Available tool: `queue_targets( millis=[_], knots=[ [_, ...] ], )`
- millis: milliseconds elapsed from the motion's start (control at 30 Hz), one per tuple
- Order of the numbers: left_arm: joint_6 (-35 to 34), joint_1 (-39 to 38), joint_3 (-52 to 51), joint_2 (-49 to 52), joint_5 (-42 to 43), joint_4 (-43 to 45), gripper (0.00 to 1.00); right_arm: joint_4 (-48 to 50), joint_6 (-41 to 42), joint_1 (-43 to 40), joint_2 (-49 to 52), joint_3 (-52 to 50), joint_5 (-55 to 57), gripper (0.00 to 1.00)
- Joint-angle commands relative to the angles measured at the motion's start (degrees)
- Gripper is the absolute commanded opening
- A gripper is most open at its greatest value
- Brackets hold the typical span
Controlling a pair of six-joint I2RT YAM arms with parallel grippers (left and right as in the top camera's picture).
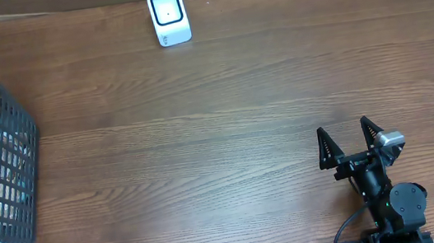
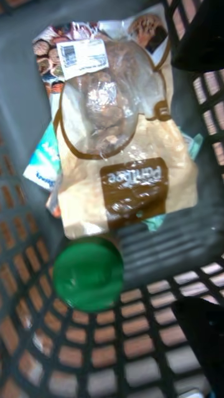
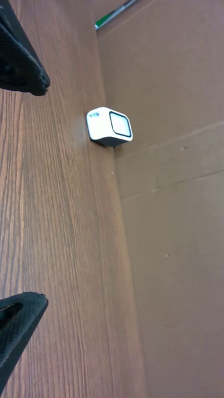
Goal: Scan the item barcode
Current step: 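Lower the left gripper into the basket and grasp the brown-white snack bag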
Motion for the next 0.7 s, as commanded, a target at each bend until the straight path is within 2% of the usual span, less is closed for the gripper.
queue_targets(
  millis=[0, 267, 667],
  knots=[
    [6.54, 0.17, -1.09, 4.72, 4.02, 2.54, 1.0, 0.17, 0.59, 0.04, 0.0, -0.57, 0.52, 1.0],
    [7.08, 0.15, -1.09, 15.74, 6.62, 4.9, 0.99, 0.17, 0.57, 0.04, 0.0, -0.57, 0.55, 1.0],
    [7.04, 0.11, -1.09, 20.52, 6.64, 5.49, 1.0, 0.17, 0.59, 0.04, 0.0, -0.57, 0.55, 1.0]
  ],
)
